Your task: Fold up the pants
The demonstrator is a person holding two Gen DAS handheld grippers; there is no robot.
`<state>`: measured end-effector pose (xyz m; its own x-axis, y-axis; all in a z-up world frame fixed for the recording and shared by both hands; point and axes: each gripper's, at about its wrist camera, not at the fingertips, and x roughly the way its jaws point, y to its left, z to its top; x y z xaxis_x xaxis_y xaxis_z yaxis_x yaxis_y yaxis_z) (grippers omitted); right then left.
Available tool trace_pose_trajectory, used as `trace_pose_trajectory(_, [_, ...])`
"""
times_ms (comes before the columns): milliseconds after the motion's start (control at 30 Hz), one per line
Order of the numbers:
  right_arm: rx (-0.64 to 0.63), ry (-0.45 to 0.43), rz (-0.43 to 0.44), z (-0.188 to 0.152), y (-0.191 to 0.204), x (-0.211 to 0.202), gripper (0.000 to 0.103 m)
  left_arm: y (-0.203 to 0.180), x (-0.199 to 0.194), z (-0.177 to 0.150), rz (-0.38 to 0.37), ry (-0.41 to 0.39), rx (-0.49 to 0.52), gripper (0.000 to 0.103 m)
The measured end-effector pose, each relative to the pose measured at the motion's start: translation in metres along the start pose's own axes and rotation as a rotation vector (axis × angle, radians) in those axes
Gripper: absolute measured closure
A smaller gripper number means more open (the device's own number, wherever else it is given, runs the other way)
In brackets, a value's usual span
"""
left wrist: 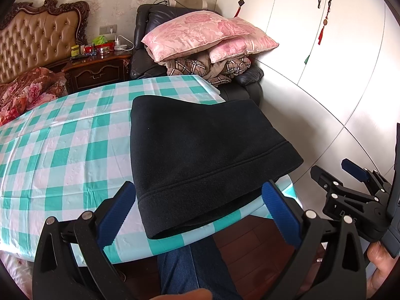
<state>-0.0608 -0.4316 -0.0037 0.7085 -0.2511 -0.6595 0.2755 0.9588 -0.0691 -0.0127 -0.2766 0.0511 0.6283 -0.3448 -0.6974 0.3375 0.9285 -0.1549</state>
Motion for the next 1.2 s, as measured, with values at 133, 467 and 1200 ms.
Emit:
trace_pose_trajectory(133, [0.0,0.0,-0.001,0.0,0.0,0.0,0.019,-0.002,0.0,0.0,-0.002,0.002,-0.002,0.002])
trace_pose_trajectory(467, [0.001,0.0,0.0,0.0,0.0,0.0,0.019,-0.001,0.002,-0.002,-0.009,0.005,-0.005,0.002])
trace_pose_trajectory(1200, [0.021,-0.007,0.008,-0.004,0.003,0.002,0.016,0.012,-0.012,-0.005,-0.098,-0.047,-0.017,0.002])
